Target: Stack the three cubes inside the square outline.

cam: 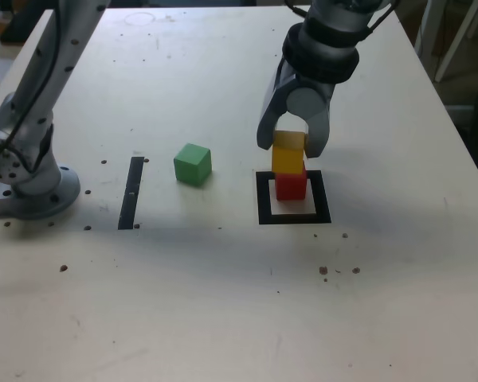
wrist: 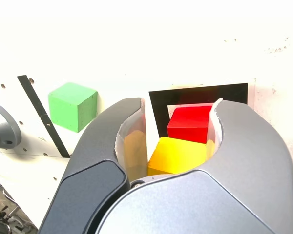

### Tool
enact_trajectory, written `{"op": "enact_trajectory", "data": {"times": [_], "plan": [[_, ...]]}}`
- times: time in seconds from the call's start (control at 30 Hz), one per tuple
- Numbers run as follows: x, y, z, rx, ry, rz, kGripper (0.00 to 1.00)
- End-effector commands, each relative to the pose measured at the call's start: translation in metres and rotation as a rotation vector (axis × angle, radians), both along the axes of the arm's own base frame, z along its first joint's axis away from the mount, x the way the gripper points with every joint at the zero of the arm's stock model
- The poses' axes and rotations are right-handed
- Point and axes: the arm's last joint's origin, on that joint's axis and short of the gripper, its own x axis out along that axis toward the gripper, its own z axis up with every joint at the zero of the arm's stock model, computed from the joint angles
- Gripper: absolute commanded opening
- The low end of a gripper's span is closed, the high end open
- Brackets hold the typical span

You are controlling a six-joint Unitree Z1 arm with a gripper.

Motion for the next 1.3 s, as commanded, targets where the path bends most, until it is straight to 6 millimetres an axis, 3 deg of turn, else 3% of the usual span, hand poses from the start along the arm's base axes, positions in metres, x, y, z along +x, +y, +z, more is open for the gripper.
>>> {"op": "enact_trajectory", "data": {"times": [0.0,0.2,0.27,0.4,0.5,0.93,1.27], "plan": [[0.001,0.001,-0.003,-0.002,0.01,0.002,0.29],[0.002,0.004,-0.006,0.002,0.013,0.004,0.33],[0.002,0.005,-0.006,0.003,0.014,0.003,0.45],[0.002,0.007,-0.008,0.0,0.015,0.001,0.83],[0.002,0.007,-0.008,-0.002,0.013,0.0,0.99],[-0.003,0.007,0.002,0.002,-0.003,-0.009,1.0],[-0.046,0.01,0.048,0.106,-0.057,-0.04,1.0]]}}
